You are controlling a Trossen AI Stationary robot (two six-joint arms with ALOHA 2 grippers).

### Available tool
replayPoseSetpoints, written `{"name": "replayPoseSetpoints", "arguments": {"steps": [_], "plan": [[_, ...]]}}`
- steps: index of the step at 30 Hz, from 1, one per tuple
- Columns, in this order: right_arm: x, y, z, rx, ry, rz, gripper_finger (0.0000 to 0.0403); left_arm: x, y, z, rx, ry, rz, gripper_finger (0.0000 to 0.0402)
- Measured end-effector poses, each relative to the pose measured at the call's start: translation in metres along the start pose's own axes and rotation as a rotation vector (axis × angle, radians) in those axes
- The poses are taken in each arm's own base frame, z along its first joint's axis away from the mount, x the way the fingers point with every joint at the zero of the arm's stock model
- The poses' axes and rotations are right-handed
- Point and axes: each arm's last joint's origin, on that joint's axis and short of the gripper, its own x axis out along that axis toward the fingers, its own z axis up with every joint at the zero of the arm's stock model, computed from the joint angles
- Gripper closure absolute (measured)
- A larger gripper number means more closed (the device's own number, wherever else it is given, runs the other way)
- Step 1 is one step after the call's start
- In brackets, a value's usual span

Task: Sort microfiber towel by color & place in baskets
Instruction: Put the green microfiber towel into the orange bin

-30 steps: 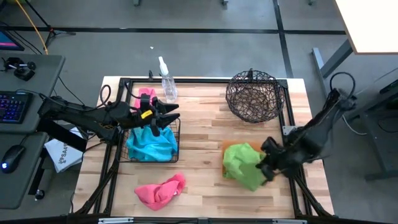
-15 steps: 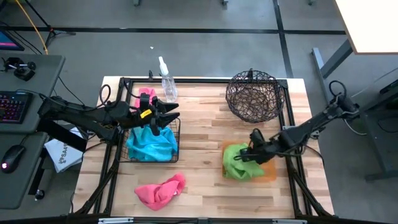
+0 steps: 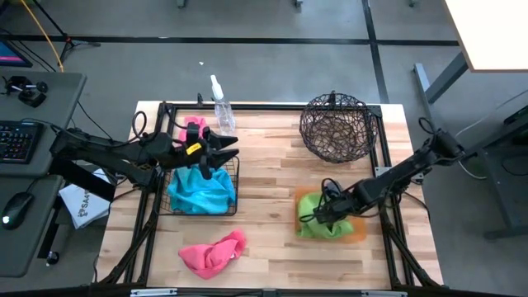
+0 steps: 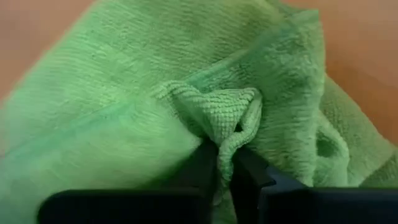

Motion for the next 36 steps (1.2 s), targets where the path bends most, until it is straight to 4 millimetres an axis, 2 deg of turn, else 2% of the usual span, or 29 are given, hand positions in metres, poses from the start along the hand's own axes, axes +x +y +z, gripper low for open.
{"name": "replayPoseSetpoints", "arguments": {"steps": [6,12,14,17,20,23,25,30,33,36], "plan": [[-0.037,0.003,0.004,-0.069,0.007,0.073,0.028,0.0,-0.001,-0.001,0.022,0.025,-0.042,0.0138],[-0.092,-0.001,0.011,-0.132,-0.008,0.046,0.0188,-0.002,-0.001,0.0,0.104,0.025,-0.043,0.0138],[-0.112,-0.002,0.015,-0.126,-0.037,0.061,0.0169,-0.004,-0.001,0.002,0.129,0.028,-0.041,0.0138],[-0.137,0.006,0.017,-0.109,-0.023,0.18,0.0157,-0.009,0.001,0.002,0.146,0.056,-0.03,0.0138],[-0.149,0.024,0.006,-0.138,0.142,0.347,0.0156,-0.014,0.004,0.001,0.128,0.105,-0.014,0.0138],[-0.147,0.045,-0.015,-0.18,0.302,0.475,0.0155,-0.017,0.006,-0.002,0.101,0.148,0.006,0.0138],[-0.139,0.056,-0.031,-0.213,0.371,0.499,0.0155,-0.018,0.007,-0.003,0.082,0.163,0.015,0.0138],[-0.097,0.061,-0.058,-0.199,0.407,0.245,0.0155,-0.017,0.008,-0.005,0.067,0.174,0.024,0.0138],[-0.077,0.059,-0.06,-0.176,0.36,0.117,0.0155,-0.016,0.008,-0.004,0.065,0.163,0.029,0.0138],[-0.068,0.06,-0.054,-0.149,0.286,0.068,0.0155,-0.016,0.008,-0.003,0.066,0.146,0.049,0.0138]]}}
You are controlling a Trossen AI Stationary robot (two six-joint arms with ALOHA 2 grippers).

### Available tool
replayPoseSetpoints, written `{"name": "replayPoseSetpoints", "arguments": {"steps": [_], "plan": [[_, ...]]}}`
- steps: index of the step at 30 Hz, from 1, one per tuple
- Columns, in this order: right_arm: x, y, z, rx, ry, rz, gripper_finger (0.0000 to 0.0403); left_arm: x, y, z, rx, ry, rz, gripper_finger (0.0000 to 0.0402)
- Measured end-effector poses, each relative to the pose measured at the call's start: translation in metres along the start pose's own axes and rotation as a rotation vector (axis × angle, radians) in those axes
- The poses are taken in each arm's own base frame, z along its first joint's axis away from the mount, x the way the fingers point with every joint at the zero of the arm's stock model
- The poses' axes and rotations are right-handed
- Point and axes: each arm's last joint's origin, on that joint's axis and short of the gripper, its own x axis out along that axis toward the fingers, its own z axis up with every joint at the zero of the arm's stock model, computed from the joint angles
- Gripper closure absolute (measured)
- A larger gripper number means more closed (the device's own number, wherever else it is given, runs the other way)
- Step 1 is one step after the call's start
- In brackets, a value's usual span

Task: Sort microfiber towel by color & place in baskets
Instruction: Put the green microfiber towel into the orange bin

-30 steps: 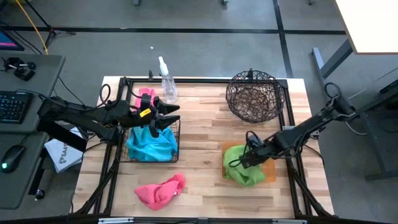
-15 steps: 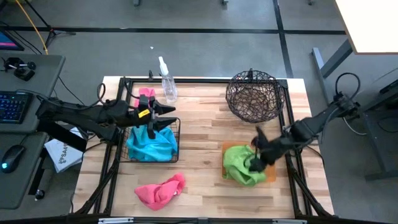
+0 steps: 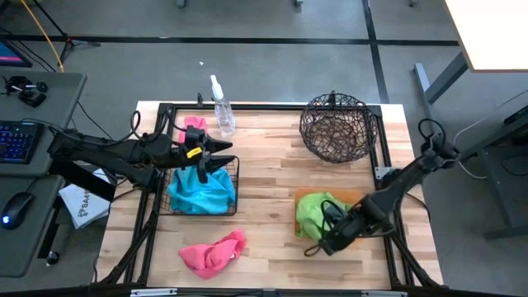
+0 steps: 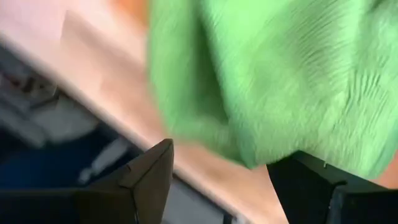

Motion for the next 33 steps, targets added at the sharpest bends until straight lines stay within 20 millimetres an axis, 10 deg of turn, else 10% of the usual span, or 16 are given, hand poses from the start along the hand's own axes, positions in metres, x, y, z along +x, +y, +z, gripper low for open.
{"name": "replayPoseSetpoints", "arguments": {"steps": [10,22,33], "plan": [[-0.005,-0.027,0.046,0.171,-0.297,-0.264,0.0155,0.0,0.0,0.001,0.014,-0.015,0.007,0.0138],[0.058,-0.047,0.066,0.153,-0.267,-0.218,0.0155,-0.001,0.0,0.002,0.068,-0.025,0.005,0.0138],[-0.027,-0.038,0.046,0.073,-0.323,-0.273,0.0155,-0.001,-0.002,0.005,0.111,-0.055,-0.008,0.0138]]}}
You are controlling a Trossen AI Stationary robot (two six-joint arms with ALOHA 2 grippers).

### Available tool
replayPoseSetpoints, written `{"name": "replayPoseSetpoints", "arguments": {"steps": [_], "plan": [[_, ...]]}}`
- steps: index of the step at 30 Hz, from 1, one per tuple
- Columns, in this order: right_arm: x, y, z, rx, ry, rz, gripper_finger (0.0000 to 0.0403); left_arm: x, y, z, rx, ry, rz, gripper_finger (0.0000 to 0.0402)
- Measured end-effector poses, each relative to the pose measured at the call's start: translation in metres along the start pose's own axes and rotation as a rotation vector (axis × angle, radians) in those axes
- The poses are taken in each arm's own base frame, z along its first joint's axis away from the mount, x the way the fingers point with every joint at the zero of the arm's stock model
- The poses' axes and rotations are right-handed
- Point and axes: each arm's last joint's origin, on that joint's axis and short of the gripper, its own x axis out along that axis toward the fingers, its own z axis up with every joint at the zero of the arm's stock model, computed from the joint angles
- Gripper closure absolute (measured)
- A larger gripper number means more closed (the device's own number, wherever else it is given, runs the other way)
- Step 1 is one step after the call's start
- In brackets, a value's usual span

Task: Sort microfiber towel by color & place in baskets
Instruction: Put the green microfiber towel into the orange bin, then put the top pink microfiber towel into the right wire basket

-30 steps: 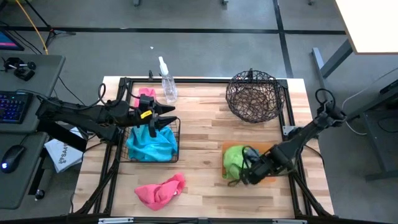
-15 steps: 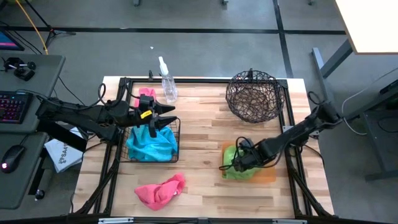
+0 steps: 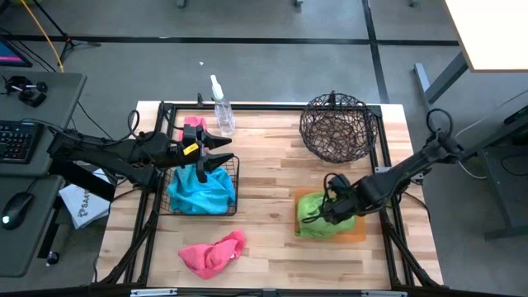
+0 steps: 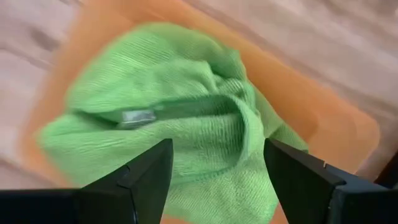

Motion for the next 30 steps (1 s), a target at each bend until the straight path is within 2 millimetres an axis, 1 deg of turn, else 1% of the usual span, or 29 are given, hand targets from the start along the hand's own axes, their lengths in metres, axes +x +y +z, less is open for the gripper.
{"name": "replayPoseSetpoints", "arguments": {"steps": [4,9,12,14,17,20,23,26,30], "plan": [[-0.028,0.0,0.005,-0.04,-0.054,0.059,0.0155,0.0,0.0,0.0,0.001,0.0,0.0,0.0138],[-0.061,0.002,0.013,-0.036,-0.295,0.145,0.0155,0.001,0.005,0.001,0.004,-0.019,0.072,0.0138],[-0.073,0.004,0.019,-0.01,-0.406,0.168,0.0155,0.003,0.017,0.002,-0.026,0.002,0.184,0.0138],[-0.076,0.004,0.023,0.01,-0.438,0.173,0.0155,0.002,0.033,0.004,-0.096,0.09,0.313,0.0142],[-0.074,0.003,0.028,0.022,-0.424,0.149,0.0155,-0.005,0.067,0.001,-0.127,0.341,0.552,0.0153],[-0.071,0.003,0.032,0.036,-0.4,0.129,0.0155,-0.019,0.107,-0.017,-0.132,0.636,0.799,0.0164],[-0.07,0.003,0.034,0.044,-0.399,0.127,0.0155,-0.036,0.141,-0.034,-0.207,0.832,1.002,0.0172],[-0.07,0.003,0.037,0.054,-0.402,0.124,0.0155,-0.048,0.166,-0.057,-0.305,0.928,1.113,0.0174],[-0.069,0.002,0.04,0.068,-0.404,0.119,0.0155,-0.059,0.187,-0.082,-0.385,0.95,1.203,0.0174]]}}
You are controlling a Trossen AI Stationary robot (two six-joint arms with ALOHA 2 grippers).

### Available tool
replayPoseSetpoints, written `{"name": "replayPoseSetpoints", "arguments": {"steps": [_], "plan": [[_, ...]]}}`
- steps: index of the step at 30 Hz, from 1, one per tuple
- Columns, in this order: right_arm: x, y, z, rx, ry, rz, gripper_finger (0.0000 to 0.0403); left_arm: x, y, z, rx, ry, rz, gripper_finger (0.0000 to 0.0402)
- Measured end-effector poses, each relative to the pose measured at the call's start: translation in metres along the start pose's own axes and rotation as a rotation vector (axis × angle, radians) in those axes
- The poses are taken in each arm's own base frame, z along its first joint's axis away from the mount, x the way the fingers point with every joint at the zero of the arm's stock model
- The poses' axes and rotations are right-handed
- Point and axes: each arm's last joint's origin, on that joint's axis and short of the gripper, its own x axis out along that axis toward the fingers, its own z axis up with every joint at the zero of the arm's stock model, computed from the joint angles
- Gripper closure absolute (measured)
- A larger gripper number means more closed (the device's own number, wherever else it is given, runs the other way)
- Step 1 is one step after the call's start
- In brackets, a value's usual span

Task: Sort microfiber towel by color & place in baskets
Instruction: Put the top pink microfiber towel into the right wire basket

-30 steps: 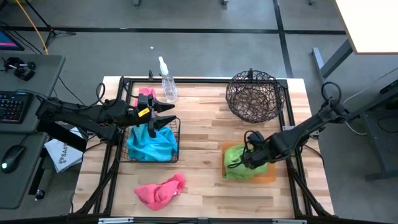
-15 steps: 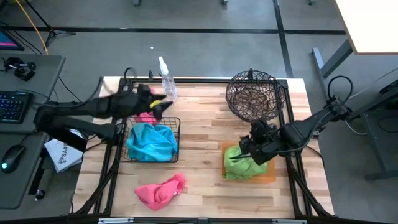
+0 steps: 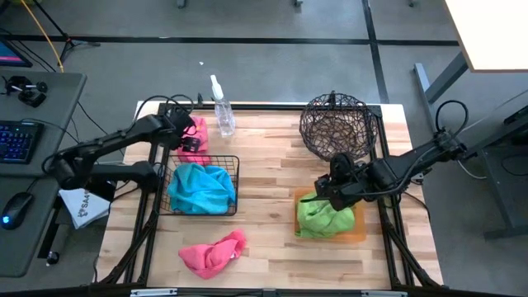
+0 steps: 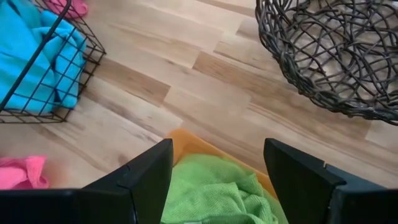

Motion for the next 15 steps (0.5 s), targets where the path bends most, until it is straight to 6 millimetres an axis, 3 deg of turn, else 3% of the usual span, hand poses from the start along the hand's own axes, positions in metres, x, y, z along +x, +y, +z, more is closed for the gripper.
{"name": "replayPoseSetpoints", "arguments": {"steps": [10,15], "plan": [[0.001,0.0,0.001,-0.001,-0.001,-0.002,0.0155,0.034,0.0,0.016,-0.099,-0.062,0.026,0.0174],[0.001,0.0,0.001,-0.002,-0.002,-0.002,0.0155,0.052,-0.004,0.018,-0.092,0.034,0.04,0.0174]]}}
